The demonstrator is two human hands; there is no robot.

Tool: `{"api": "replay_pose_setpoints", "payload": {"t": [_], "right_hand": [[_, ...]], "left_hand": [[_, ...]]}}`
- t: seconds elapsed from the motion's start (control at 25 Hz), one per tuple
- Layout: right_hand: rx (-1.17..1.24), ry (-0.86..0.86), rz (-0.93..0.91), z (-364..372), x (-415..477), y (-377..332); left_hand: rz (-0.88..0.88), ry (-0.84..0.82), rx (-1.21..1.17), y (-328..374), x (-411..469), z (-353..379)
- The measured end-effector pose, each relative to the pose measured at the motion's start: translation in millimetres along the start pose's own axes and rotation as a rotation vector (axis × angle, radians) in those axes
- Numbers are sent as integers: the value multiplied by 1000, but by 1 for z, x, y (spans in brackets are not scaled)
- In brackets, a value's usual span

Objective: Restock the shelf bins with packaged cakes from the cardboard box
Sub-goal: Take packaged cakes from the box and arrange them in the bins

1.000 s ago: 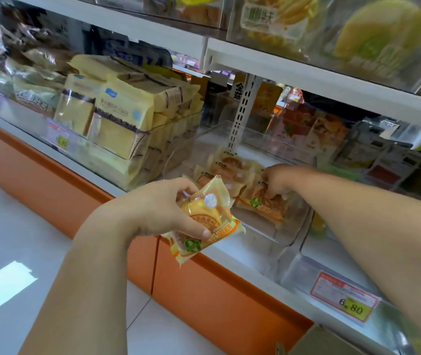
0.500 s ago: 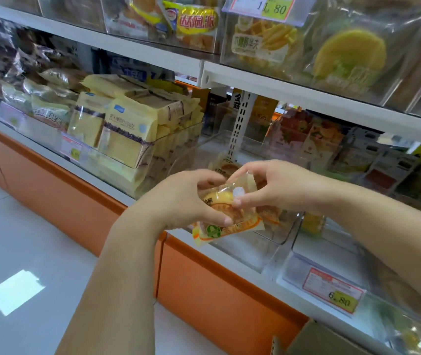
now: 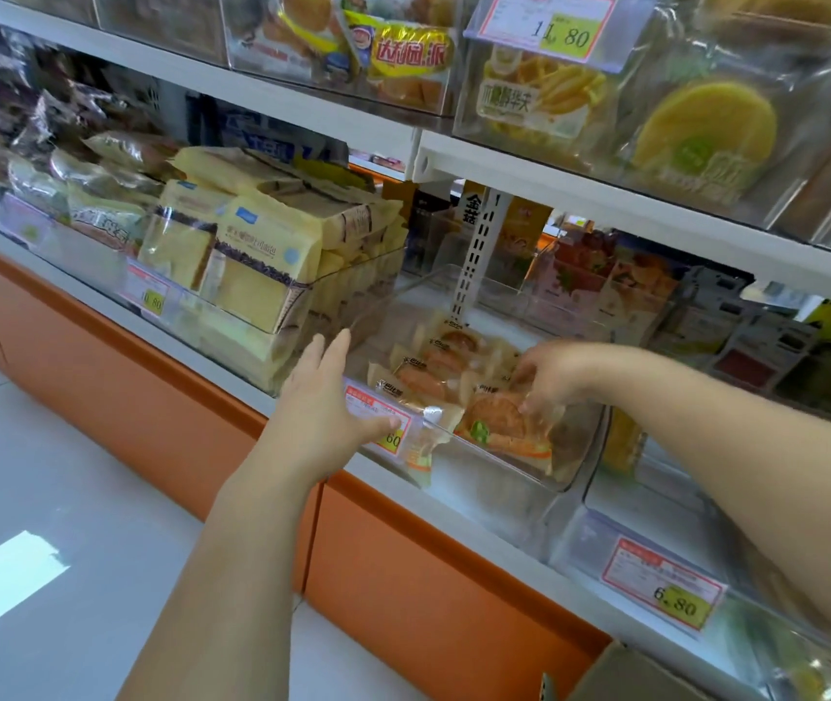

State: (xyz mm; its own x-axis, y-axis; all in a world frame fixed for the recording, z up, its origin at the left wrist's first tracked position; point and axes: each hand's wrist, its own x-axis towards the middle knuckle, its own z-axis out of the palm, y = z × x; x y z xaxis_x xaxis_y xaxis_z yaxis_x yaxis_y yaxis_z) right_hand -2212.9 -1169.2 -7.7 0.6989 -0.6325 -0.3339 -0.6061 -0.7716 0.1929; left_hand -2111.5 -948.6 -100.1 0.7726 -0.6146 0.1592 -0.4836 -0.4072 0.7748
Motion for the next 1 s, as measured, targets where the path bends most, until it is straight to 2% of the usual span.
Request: {"api": "replay_pose_setpoints", "payload": {"t": [0.16,0.32,0.48,0.6,0.68,0.88,1.0], "right_hand": [[-271,-64,9,15,3,-11],[-148,-82,-2,20,2,-14],[-276,-90,24,26,3,-22],[-251,-57,34,22,-5,-28],[-134,37,30,19,-16,-21],[361,586,-217,22,-100,18],[547,696,-277,51,-175,49]], "left_hand": [[32,-12,-107,-5,-3,4],[26,-5,-110,-4,-2,4],[3,-6,-129,-2,-1,5],[-5,4,-80,4,-4,4],[9,14,-2,10,-7,1],[94,-26,318,63,-36,-10],[290,-125,361,115,-75,-2]]}}
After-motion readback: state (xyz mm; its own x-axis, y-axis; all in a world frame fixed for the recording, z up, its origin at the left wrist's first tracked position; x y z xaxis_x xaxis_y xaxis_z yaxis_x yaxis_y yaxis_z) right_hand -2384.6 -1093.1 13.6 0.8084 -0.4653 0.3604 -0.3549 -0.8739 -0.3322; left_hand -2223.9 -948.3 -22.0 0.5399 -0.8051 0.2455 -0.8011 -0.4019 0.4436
